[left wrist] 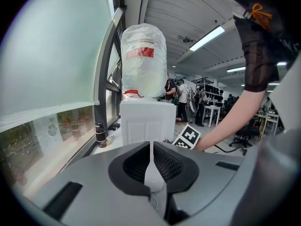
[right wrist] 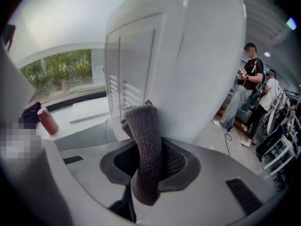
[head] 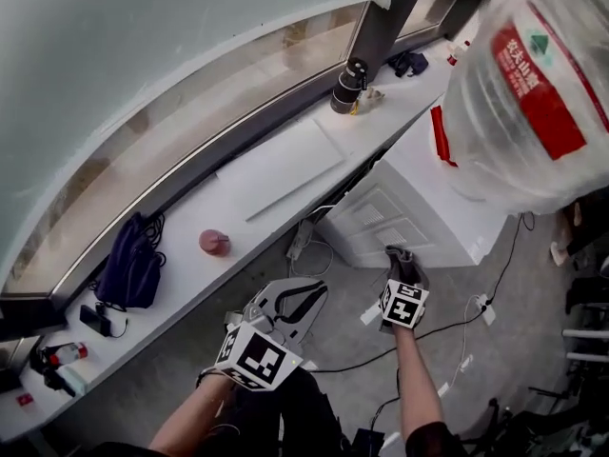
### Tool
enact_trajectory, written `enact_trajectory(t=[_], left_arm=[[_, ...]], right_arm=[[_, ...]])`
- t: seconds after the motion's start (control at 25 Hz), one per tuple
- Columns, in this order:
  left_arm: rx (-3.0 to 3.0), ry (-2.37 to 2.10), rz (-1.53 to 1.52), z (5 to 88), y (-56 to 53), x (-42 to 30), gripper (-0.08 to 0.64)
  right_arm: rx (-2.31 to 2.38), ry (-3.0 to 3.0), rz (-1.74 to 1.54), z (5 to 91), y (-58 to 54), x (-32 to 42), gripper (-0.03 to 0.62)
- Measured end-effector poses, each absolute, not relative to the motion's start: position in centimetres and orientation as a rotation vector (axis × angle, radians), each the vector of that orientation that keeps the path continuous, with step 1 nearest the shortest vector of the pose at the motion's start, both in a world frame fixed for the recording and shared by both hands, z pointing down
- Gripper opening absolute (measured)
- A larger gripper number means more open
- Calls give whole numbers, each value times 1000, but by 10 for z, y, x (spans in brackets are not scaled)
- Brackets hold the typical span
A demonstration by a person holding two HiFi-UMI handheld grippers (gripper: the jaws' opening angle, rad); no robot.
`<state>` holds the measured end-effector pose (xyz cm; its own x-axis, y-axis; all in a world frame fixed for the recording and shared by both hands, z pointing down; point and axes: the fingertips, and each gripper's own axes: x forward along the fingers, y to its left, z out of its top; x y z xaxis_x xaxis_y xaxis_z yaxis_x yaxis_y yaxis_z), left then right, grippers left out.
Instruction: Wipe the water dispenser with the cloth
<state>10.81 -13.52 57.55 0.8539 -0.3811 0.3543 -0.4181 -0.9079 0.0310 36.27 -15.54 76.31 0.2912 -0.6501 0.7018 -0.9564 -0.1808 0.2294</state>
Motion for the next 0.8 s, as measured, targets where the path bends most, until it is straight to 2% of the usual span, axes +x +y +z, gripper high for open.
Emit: enact_trajectory(t=[0.24,0.48,0.8], left_arm=[[2927,-592,580,639,-153,106,23],[2928,-575,589,669,-164,106,23],[2908,-573,628,678,-164,88,23]], right_arm=[[1852,-1354,617,847,-161,364,106],[1797,-1242,706,915,-162,364,106],[1728,-1199,741,936,-162,361,106]])
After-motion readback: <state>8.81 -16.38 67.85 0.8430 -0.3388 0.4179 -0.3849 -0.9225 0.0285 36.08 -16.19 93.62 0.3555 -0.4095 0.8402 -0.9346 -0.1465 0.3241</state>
